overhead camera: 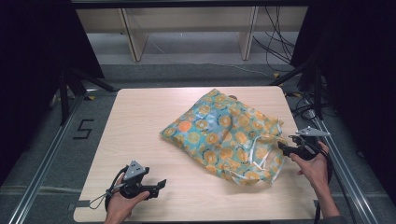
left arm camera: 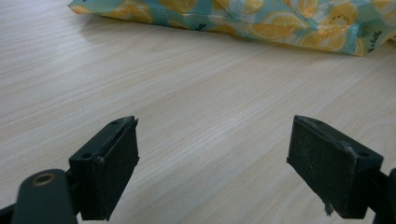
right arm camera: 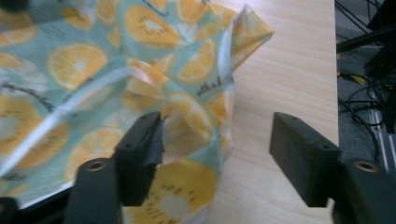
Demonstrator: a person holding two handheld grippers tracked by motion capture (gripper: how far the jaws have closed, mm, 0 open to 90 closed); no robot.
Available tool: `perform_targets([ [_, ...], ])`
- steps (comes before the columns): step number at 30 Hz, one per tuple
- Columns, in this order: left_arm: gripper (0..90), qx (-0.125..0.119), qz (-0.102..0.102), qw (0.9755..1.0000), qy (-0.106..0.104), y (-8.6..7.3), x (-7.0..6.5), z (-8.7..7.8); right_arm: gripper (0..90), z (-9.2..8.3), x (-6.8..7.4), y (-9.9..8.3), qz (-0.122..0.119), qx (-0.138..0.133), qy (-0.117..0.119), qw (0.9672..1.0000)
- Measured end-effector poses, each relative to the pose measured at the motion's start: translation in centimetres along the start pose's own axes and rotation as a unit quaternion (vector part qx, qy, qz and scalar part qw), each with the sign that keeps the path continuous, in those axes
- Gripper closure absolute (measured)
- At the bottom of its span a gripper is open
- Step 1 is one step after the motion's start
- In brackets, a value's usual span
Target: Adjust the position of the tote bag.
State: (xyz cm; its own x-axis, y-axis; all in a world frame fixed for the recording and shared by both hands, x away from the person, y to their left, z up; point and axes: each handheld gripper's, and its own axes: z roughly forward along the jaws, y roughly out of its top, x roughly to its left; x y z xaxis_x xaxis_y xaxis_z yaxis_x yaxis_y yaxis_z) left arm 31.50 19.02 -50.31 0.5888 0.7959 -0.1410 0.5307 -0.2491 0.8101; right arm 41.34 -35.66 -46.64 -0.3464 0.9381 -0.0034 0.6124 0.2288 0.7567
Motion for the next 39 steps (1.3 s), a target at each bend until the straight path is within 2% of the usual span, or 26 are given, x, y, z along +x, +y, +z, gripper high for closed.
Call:
perform_targets([
  [2,15.1,0.003,-0.002,1.0000,-0.002,0.0,-0.1,0.0,47.1,0.6,-0.6,-0.2,-0.031,0.006,-0.007,0.9995],
  [3,15.1,0.003,0.003,1.0000,-0.002,0.0,0.0,0.0,52.6,0.8,-0.7,-0.3,-0.028,0.010,-0.006,0.9995],
  [4,15.1,0.002,0.007,1.0000,-0.002,0.0,0.0,0.0,59.9,1.0,-0.7,-0.5,-0.018,0.014,0.012,0.9997],
  [5,15.1,0.000,-0.001,1.0000,0.000,0.0,-0.1,0.0,66.4,1.1,-0.9,-0.8,-0.024,0.012,0.018,0.9995],
  [6,15.3,0.002,0.000,1.0000,-0.001,0.0,0.0,0.0,74.5,1.1,-0.7,-0.9,-0.004,0.019,0.031,0.9993],
  [8,15.4,0.003,0.005,1.0000,-0.001,0.0,0.0,-0.1,83.7,0.9,-0.5,-1.3,-0.031,0.018,0.033,0.9988],
  [11,15.4,-0.005,0.000,1.0000,-0.002,0.0,-0.1,-0.2,89.3,0.7,0.2,-1.5,-0.051,0.022,0.051,0.9972],
  [13,15.7,-0.005,0.004,1.0000,0.001,0.0,-0.1,-0.2,90.0,0.4,1.0,-1.9,-0.069,0.024,0.066,0.9951],
  [14,16.5,0.007,0.023,0.9997,0.003,0.0,0.1,-0.5,90.0,0.0,1.5,-2.1,-0.079,0.024,0.074,0.9939],
  [15,17.3,0.002,0.015,0.9999,0.002,0.0,0.0,-0.4,90.0,-0.4,2.5,-2.3,-0.058,0.028,0.076,0.9950],
  [16,17.9,-0.004,0.009,0.9999,0.003,0.0,-0.1,-0.3,90.0,-0.7,2.7,-2.5,-0.089,0.022,0.071,0.9933],
  [17,18.0,0.000,0.011,0.9999,0.002,0.0,0.0,-0.3,90.0,-0.9,3.3,-2.5,-0.091,0.023,0.083,0.9921],
  [18,18.0,-0.008,-0.001,1.0000,0.004,-0.1,-0.1,-0.3,90.0,-1.1,3.9,-2.5,-0.088,0.026,0.093,0.9914],
  [19,18.1,-0.005,0.008,0.9999,0.004,0.0,0.0,-0.3,90.0,-1.3,4.5,-2.5,-0.090,0.026,0.101,0.9905],
  [23,18.2,-0.008,0.000,1.0000,0.005,0.0,0.2,-0.4,90.0,-2.0,6.4,-2.6,-0.112,0.022,0.117,0.9865],
  [24,18.1,-0.007,0.001,1.0000,0.005,0.0,0.3,-0.4,90.0,-2.2,7.2,-2.8,-0.106,0.019,0.122,0.9867],
  [26,18.1,-0.010,-0.003,0.9999,0.005,0.0,0.2,-0.4,90.0,-2.3,8.1,-2.7,-0.135,0.010,0.133,0.9818],
  [27,18.0,0.000,0.012,0.9999,0.009,0.1,0.4,-0.5,90.0,-2.5,8.7,-2.7,-0.131,0.013,0.141,0.9812],
  [28,17.9,-0.010,-0.006,0.9999,0.009,0.1,0.2,-0.4,90.0,-2.5,9.2,-2.7,-0.140,0.009,0.148,0.9790],
  [29,17.8,-0.011,-0.009,0.9999,0.007,0.1,0.2,-0.3,90.0,-2.5,9.6,-2.6,-0.149,0.009,0.153,0.9768],
  [31,17.7,-0.010,-0.011,0.9998,0.009,0.2,0.2,-0.4,90.0,-2.7,10.8,-2.6,-0.140,0.009,0.162,0.9768],
  [32,17.6,-0.017,-0.021,0.9996,0.005,0.2,0.3,-0.4,90.0,-2.6,11.1,-2.4,-0.155,0.003,0.170,0.9732],
  [33,17.2,-0.037,-0.049,0.9981,-0.009,0.4,0.2,-0.2,90.0,-2.5,11.5,-2.4,-0.164,0.001,0.172,0.9713],
  [35,15.6,-0.038,-0.064,0.9971,-0.020,0.6,0.2,-0.1,90.0,-2.5,12.4,-2.3,-0.166,0.004,0.184,0.9689],
  [37,15.6,-0.033,-0.055,0.9977,-0.022,0.7,0.0,0.3,90.0,-2.3,13.1,-2.3,-0.172,0.004,0.194,0.9658],
  [39,15.6,-0.045,-0.067,0.9960,-0.038,1.0,-0.3,0.6,90.0,-2.1,13.9,-2.2,-0.176,0.010,0.204,0.9628],
])
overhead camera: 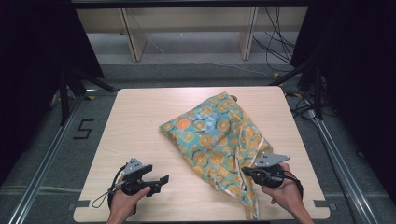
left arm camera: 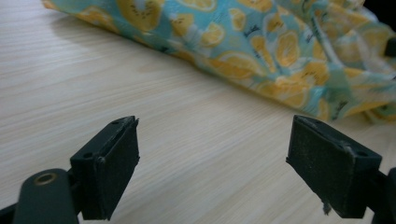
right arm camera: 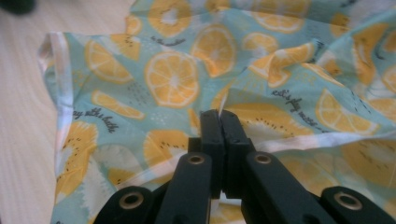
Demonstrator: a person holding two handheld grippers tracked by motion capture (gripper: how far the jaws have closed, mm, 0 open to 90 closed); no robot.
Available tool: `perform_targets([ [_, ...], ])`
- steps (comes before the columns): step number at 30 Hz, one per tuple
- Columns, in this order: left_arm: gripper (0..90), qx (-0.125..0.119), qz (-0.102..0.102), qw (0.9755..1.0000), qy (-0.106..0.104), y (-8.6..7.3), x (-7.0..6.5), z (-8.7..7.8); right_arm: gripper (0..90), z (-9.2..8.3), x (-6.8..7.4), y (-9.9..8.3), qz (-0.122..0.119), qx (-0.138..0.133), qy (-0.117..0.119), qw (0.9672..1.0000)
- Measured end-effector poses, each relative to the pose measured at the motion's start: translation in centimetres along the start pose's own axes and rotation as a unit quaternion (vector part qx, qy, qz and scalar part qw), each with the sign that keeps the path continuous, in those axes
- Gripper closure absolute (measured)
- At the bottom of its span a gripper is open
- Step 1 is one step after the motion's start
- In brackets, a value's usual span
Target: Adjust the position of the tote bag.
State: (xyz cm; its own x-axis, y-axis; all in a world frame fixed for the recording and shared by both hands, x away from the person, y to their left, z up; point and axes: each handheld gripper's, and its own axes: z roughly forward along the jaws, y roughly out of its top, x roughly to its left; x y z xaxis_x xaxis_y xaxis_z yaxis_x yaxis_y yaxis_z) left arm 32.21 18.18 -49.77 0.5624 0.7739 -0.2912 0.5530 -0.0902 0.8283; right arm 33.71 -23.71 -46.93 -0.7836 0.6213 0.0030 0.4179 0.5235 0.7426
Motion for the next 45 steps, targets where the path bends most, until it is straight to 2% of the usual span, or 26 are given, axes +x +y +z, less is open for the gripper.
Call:
perform_targets([
  [1,15.4,-0.003,-0.013,0.9999,-0.007,0.1,-0.2,0.2,90.0,0.2,0.2,0.2,-0.004,0.001,0.002,1.0000],
  [6,15.0,0.008,-0.005,0.9995,-0.029,0.7,-1.3,2.3,90.0,0.8,1.6,0.9,-0.021,-0.008,0.017,0.9996],
  [7,15.0,0.011,-0.012,0.9995,-0.029,0.9,-1.7,2.7,90.0,0.8,1.8,0.9,-0.021,-0.009,0.020,0.9995],
  [9,15.0,0.016,0.004,0.9996,-0.022,1.2,-2.0,3.7,89.8,0.8,1.9,1.0,-0.017,-0.002,0.026,0.9995],
  [11,15.2,0.025,-0.001,0.9995,-0.022,1.4,-2.3,4.7,88.0,0.9,1.9,0.9,-0.015,-0.001,0.030,0.9994],
  [13,16.1,0.028,-0.011,0.9993,-0.022,1.5,-2.6,5.8,83.1,0.8,1.7,0.9,-0.016,-0.006,0.032,0.9994],
  [15,16.8,0.032,-0.007,0.9993,-0.020,1.6,-2.8,6.6,74.9,0.6,1.6,0.9,0.003,-0.008,0.040,0.9992],
  [17,16.6,0.038,-0.005,0.9992,-0.016,1.8,-2.8,7.1,65.9,-0.3,1.4,1.2,0.011,-0.020,0.028,0.9993],
  [19,16.3,0.043,-0.014,0.9989,-0.013,1.9,-2.9,7.6,60.8,-1.8,0.8,1.8,0.018,-0.049,0.018,0.9985],
  [23,16.7,0.057,0.006,0.9983,0.003,2.2,-3.2,8.3,54.3,-4.2,-1.0,2.1,0.039,-0.078,-0.035,0.9956],
  [24,17.1,0.060,0.007,0.9981,0.009,2.3,-3.3,8.5,53.8,-4.6,-1.1,1.9,0.061,-0.073,-0.051,0.9941],
  [25,17.1,0.071,0.026,0.9971,0.014,2.4,-3.1,8.5,52.8,-4.7,-2.0,1.7,0.050,-0.077,-0.067,0.9935],
  [26,17.2,0.075,0.030,0.9965,0.022,2.5,-3.1,8.6,51.6,-4.8,-2.7,1.5,0.059,-0.076,-0.083,0.9919],
  [27,17.2,0.077,0.028,0.9960,0.035,2.6,-3.1,8.7,49.7,-4.8,-3.2,1.1,0.083,-0.067,-0.097,0.9896],
  [29,17.5,0.078,0.015,0.9962,0.037,2.7,-2.9,9.0,47.0,-4.5,-4.7,0.6,0.110,-0.060,-0.123,0.9844],
  [30,17.7,0.088,0.019,0.9953,0.036,2.8,-2.6,9.0,45.3,-4.3,-5.8,0.4,0.103,-0.061,-0.132,0.9839],
  [32,18.7,0.085,0.015,0.9950,0.050,2.8,-2.5,9.1,42.2,-3.8,-7.3,0.2,0.105,-0.055,-0.165,0.9791],
  [33,18.9,0.099,0.026,0.9937,0.045,2.9,-2.1,8.9,41.0,-3.6,-8.1,0.2,0.117,-0.048,-0.162,0.9786],
  [34,19.5,0.094,0.017,0.9943,0.045,2.9,-2.1,9.0,40.0,-3.3,-8.5,0.2,0.138,-0.045,-0.164,0.9757],
  [37,24.3,0.092,0.013,0.9948,0.041,3.0,-2.0,9.3,38.1,-2.2,-10.4,0.1,0.143,-0.019,-0.152,0.9777],
  [38,26.9,0.089,0.013,0.9952,0.038,3.0,-2.1,9.4,38.2,-1.8,-10.7,0.0,0.158,-0.017,-0.148,0.9762],
  [39,28.7,0.096,0.018,0.9946,0.036,3.0,-2.0,9.4,39.6,-1.3,-11.3,-0.1,0.152,-0.013,-0.142,0.9780],
  [41,32.0,0.101,0.029,0.9939,0.034,3.1,-2.0,9.6,45.5,-0.5,-11.8,-0.3,0.143,-0.006,-0.140,0.9797],
  [43,39.7,0.098,0.039,0.9936,0.041,3.1,-1.9,9.6,54.2,-0.2,-11.7,-0.3,0.138,0.016,-0.153,0.9784],
  [44,44.3,0.092,0.039,0.9940,0.044,3.1,-1.8,9.7,60.3,0.1,-11.8,-0.5,0.135,0.017,-0.142,0.9804],
  [45,50.2,0.093,0.046,0.9938,0.040,3.2,-1.6,9.7,66.9,0.1,-11.6,-0.6,0.144,0.031,-0.133,0.9801],
])
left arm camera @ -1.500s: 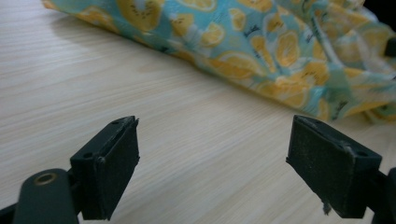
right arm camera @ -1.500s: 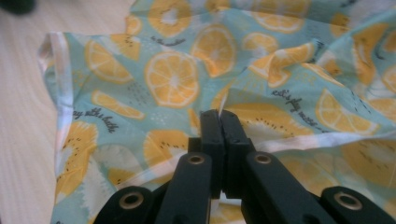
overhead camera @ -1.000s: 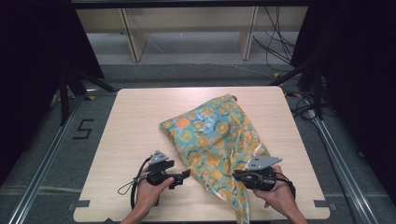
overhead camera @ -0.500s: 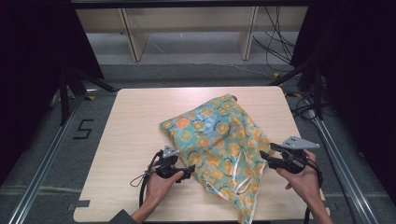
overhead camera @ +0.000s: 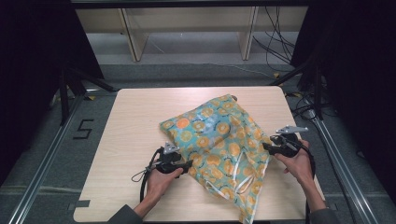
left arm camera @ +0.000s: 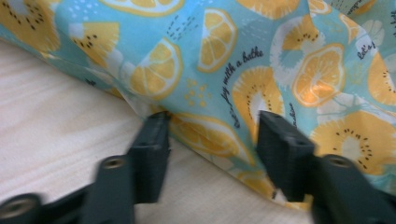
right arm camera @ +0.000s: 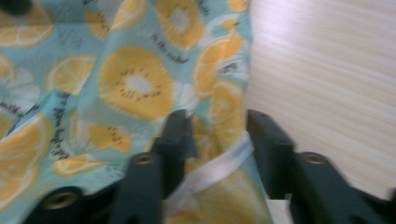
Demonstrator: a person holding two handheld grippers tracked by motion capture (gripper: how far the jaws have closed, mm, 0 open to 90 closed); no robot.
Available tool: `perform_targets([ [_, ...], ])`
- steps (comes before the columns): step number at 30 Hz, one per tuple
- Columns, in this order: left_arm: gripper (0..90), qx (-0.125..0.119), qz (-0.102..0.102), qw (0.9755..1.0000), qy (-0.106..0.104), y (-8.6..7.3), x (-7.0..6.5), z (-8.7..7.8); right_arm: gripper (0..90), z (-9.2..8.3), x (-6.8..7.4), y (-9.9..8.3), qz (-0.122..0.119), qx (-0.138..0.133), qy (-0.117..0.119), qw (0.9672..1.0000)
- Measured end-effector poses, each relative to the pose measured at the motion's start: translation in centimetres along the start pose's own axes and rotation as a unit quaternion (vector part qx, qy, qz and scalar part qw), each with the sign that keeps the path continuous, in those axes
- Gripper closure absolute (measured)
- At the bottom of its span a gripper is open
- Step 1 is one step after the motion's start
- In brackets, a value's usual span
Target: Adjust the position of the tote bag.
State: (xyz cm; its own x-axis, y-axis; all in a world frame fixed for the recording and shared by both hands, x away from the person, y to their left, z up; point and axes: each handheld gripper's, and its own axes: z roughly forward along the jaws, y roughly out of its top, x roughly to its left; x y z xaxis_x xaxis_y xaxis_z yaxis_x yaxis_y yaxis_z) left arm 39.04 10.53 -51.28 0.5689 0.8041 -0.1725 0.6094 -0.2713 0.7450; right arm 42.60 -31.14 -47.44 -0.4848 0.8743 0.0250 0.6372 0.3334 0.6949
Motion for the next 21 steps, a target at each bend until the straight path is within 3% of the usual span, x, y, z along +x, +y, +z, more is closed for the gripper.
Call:
perform_targets([
  [1,54.4,-0.020,-0.008,0.9997,0.008,0.0,-0.1,0.2,72.3,0.1,0.0,-0.1,-0.008,-0.001,0.001,1.0000],
  [2,60.5,-0.024,0.004,0.9996,0.014,0.0,-0.1,0.3,77.2,0.3,0.0,-0.3,-0.023,0.000,0.000,0.9997],
  [3,66.9,-0.024,0.010,0.9996,0.013,0.0,0.0,0.5,81.6,0.3,0.1,-0.3,-0.012,0.009,0.006,0.9999],
  [5,77.7,-0.029,0.013,0.9994,0.014,0.1,0.1,0.6,86.7,0.3,0.1,-0.3,-0.030,0.002,0.005,0.9995],
  [7,83.5,-0.025,0.032,0.9990,0.020,0.2,0.4,0.5,88.5,0.1,0.4,-0.2,-0.038,-0.005,0.011,0.9992],
  [9,84.9,-0.033,0.031,0.9986,0.025,0.4,0.7,0.5,89.0,0.1,0.9,-0.2,-0.042,-0.004,0.020,0.9989],
  [13,88.1,-0.026,0.044,0.9980,0.038,0.7,1.6,0.1,89.3,0.3,2.2,-0.1,-0.045,0.003,0.051,0.9977],
  [16,88.4,-0.027,0.040,0.9981,0.039,0.9,2.2,0.3,89.3,0.3,3.4,-0.1,-0.062,0.006,0.064,0.9960],
  [17,88.5,-0.022,0.049,0.9976,0.043,1.1,2.5,0.2,89.3,0.3,3.8,-0.2,-0.067,0.003,0.069,0.9953],
  [18,88.4,-0.030,0.044,0.9979,0.036,1.3,2.8,0.4,89.3,0.3,4.4,-0.2,-0.071,0.005,0.070,0.9951],
  [20,88.3,-0.025,0.040,0.9981,0.040,1.9,3.8,0.4,89.2,0.2,5.3,-0.4,-0.074,-0.011,0.074,0.9944],
  [21,88.3,-0.024,0.037,0.9983,0.037,2.2,4.3,0.5,89.3,-0.1,5.5,-0.2,-0.079,0.002,0.085,0.9933],
])
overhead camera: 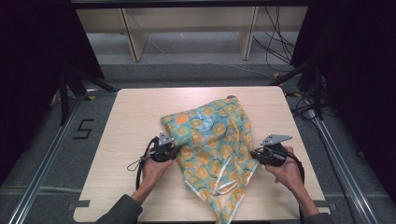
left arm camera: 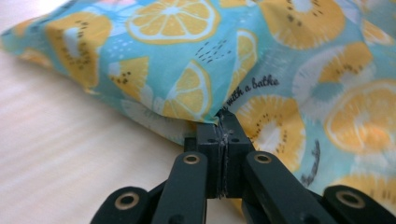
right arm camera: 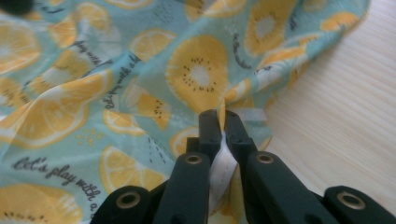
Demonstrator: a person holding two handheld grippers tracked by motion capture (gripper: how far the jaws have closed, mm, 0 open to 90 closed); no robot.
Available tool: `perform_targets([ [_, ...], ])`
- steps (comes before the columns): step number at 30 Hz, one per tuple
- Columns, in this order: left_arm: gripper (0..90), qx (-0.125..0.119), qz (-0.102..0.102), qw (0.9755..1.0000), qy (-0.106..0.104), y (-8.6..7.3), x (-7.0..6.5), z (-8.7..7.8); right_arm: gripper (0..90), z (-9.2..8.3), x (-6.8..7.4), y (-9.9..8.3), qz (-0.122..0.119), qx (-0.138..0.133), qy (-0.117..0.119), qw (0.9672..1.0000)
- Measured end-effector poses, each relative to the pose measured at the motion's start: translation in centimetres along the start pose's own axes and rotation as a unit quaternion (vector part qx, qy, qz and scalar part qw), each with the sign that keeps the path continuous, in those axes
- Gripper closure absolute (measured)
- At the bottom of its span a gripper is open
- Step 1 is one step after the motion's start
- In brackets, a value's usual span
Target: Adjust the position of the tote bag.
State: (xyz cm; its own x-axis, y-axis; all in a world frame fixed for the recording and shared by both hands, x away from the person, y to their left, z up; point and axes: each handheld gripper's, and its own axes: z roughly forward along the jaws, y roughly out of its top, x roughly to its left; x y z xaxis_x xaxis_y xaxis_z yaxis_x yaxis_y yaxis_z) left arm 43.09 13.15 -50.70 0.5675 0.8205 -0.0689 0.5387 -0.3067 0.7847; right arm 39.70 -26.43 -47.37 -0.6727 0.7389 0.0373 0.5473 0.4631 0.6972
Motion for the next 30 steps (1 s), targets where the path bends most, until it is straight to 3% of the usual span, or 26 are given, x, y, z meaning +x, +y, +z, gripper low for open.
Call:
perform_targets([
  [2,88.3,-0.006,-0.023,0.9997,-0.002,0.3,1.1,0.1,89.3,0.1,0.4,0.2,-0.021,-0.012,0.000,0.9997],
  [3,88.3,-0.006,-0.029,0.9996,0.001,0.4,1.5,0.1,89.3,0.3,0.8,0.2,-0.020,-0.017,0.006,0.9996],
  [4,88.1,-0.004,-0.032,0.9995,0.001,0.5,1.9,0.0,89.3,0.4,1.3,0.2,-0.014,-0.013,0.016,0.9997],
  [5,87.9,-0.005,-0.035,0.9994,0.003,0.7,2.3,-0.1,89.3,0.6,1.7,0.3,-0.024,-0.006,0.023,0.9994],
  [6,87.9,-0.005,-0.036,0.9993,0.006,0.8,2.7,-0.3,89.3,1.1,2.2,0.3,-0.037,-0.016,0.023,0.9989],
  [7,87.8,-0.004,-0.037,0.9993,0.007,0.9,3.1,-0.5,89.2,1.2,3.0,0.4,-0.032,-0.012,0.036,0.9988],
  [9,87.7,-0.008,-0.048,0.9987,0.010,1.0,3.7,-0.8,89.2,1.3,4.1,0.7,-0.055,0.003,0.048,0.9973],
  [11,87.7,-0.008,-0.048,0.9987,0.015,1.0,4.4,-1.1,89.2,1.8,5.3,0.8,-0.064,-0.007,0.057,0.9963],
  [13,87.1,-0.008,-0.053,0.9984,0.016,0.9,5.0,-1.4,89.2,1.7,6.1,1.0,-0.078,0.005,0.066,0.9948],
  [16,83.4,-0.009,-0.067,0.9977,0.003,0.9,5.6,-1.7,89.2,1.8,6.9,1.0,-0.088,0.004,0.073,0.9935],
  [17,81.3,-0.007,-0.064,0.9979,-0.001,1.0,5.8,-1.9,89.2,2.0,7.2,1.0,-0.081,-0.002,0.075,0.9939],
  [19,72.6,0.003,-0.066,0.9977,-0.015,1.1,5.9,-2.4,89.1,2.0,7.2,0.9,-0.081,-0.002,0.077,0.9937],
  [21,60.8,0.002,-0.074,0.9970,-0.022,1.2,5.6,-3.2,88.8,1.8,6.9,0.9,-0.082,0.007,0.082,0.9933],
  [25,41.2,0.009,-0.048,0.9983,-0.032,1.5,3.8,-6.5,87.2,1.5,6.6,0.8,-0.072,-0.002,0.078,0.9944],
  [27,36.3,0.003,-0.034,0.9968,-0.072,1.3,2.2,-8.4,85.3,1.5,6.5,0.8,-0.074,-0.011,0.075,0.9943],
  [30,32.4,0.006,-0.010,0.9922,-0.124,0.3,-0.3,-10.3,84.0,1.3,6.3,0.8,-0.069,-0.007,0.076,0.9947],
])
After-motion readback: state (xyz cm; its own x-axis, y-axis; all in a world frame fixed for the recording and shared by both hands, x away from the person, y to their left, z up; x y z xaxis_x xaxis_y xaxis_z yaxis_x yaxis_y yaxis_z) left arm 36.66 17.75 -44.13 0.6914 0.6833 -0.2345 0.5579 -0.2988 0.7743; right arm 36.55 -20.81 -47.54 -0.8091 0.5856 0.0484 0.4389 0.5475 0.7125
